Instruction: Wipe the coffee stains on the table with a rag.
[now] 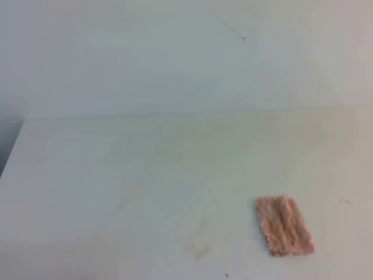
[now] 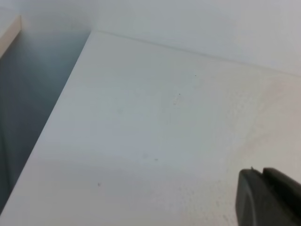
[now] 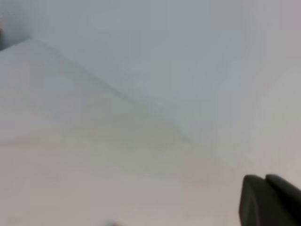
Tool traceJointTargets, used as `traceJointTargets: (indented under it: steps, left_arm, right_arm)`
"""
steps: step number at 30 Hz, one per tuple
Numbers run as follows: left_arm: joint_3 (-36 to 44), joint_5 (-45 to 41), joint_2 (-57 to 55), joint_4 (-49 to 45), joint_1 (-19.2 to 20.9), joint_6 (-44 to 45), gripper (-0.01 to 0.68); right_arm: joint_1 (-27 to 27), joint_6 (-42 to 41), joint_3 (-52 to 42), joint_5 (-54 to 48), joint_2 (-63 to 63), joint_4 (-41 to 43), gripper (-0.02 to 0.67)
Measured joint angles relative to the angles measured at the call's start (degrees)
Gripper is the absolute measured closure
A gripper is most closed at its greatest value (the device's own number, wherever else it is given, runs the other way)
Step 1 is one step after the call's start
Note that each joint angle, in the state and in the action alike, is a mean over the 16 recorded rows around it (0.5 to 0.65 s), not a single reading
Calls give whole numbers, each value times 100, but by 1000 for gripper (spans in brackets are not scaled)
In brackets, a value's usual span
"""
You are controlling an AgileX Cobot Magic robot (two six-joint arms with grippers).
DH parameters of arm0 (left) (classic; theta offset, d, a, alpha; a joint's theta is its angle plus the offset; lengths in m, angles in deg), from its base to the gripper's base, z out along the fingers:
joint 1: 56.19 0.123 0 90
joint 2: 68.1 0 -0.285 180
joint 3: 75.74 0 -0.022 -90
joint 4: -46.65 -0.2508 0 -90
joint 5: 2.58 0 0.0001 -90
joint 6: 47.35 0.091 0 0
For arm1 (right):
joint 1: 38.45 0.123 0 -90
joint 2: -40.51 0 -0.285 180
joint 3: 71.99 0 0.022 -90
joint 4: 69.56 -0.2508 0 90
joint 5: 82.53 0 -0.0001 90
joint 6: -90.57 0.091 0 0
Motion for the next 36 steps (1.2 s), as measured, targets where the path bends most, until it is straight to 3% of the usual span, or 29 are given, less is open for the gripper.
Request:
traceJointTargets:
  steps: [9, 20, 27, 36]
  left_arm:
    - [-65, -22, -50, -1, -2, -1, 673]
    - [-49, -17, -30, -1, -1, -1, 673]
    - [-97, -33, -60, -2, -2, -1, 674]
    - [-65, -22, -40, -1, -2, -1, 673]
  right_arm:
    - [-350, 739, -1860, 1424, -2339, 1057, 652]
    - [-866, 1315, -4487, 1840, -4452, 1087, 652]
    - [-1345, 1393, -5312, 1582, -4841, 954, 652]
    - [-1759, 1507, -5564, 1251, -4864, 783, 652]
